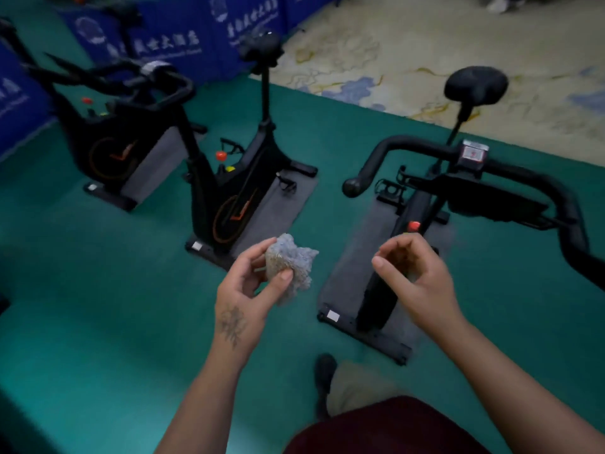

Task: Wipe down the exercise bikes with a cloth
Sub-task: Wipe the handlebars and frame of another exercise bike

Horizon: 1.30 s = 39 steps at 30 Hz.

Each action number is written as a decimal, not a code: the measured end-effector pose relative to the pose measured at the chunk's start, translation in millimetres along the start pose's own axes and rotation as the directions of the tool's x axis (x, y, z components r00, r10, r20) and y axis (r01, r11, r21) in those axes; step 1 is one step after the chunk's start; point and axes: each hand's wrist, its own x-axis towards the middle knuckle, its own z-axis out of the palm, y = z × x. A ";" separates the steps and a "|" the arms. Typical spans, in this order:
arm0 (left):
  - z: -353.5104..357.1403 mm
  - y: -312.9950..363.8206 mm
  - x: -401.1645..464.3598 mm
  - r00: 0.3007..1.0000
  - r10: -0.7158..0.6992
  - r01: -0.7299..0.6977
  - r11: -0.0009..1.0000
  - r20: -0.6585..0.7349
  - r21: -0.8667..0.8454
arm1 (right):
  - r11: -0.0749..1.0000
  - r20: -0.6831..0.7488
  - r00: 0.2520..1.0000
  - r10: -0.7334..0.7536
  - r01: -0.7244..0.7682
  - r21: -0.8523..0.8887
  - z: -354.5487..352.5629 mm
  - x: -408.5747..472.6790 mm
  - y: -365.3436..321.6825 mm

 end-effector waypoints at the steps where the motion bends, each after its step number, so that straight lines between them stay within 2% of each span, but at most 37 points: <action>1: 1.6 -1.6 12.5 0.999 -0.003 0.003 1.000 0.035 0.006 | 1.000 -0.040 0.999 0.008 -0.008 0.003 0.7 4.1 2.3; 6: 4.5 -0.9 80.0 0.987 0.014 -0.020 0.999 0.158 0.036 | 0.999 -0.137 0.990 0.036 -0.035 0.010 20.2 32.6 19.5; 13: 9.0 36.3 186.1 0.960 0.034 -0.048 0.998 0.278 0.042 | 0.948 -0.171 0.936 -0.306 0.284 -0.144 27.8 107.5 -19.1; 17: 34.9 56.7 232.7 0.915 0.080 -0.098 0.995 0.395 0.026 | 0.959 -0.068 0.979 -0.190 0.170 -0.226 28.1 153.0 -49.3; 20: 54.6 65.3 258.0 0.866 0.077 -0.101 0.995 0.495 0.021 | 0.968 -0.083 0.991 -0.106 0.083 -0.236 30.3 176.7 -54.7; 24: 73.0 68.7 293.5 0.763 0.061 -0.077 0.997 0.644 -0.003 | 0.989 -0.097 0.984 0.149 -0.150 -0.001 31.9 203.7 -52.5; 28: 87.6 69.3 334.6 0.640 0.033 -0.027 0.999 0.767 -0.021 | 0.968 -0.078 0.967 0.242 -0.236 0.083 33.3 226.7 -50.9; 34: 107.0 66.0 394.1 0.361 0.026 0.017 0.999 0.932 -0.035 | 0.952 -0.345 0.887 0.306 -0.274 0.138 54.4 246.2 -56.8; 36: 113.6 64.0 411.9 0.295 0.014 0.040 0.999 0.955 -0.027 | 0.949 -0.442 0.840 0.314 -0.276 0.150 63.5 250.2 -61.0; 39: 125.0 57.5 435.3 0.220 0.009 0.072 0.997 0.976 -0.025 | 0.949 -0.611 0.726 0.315 -0.258 0.182 78.1 252.2 -65.1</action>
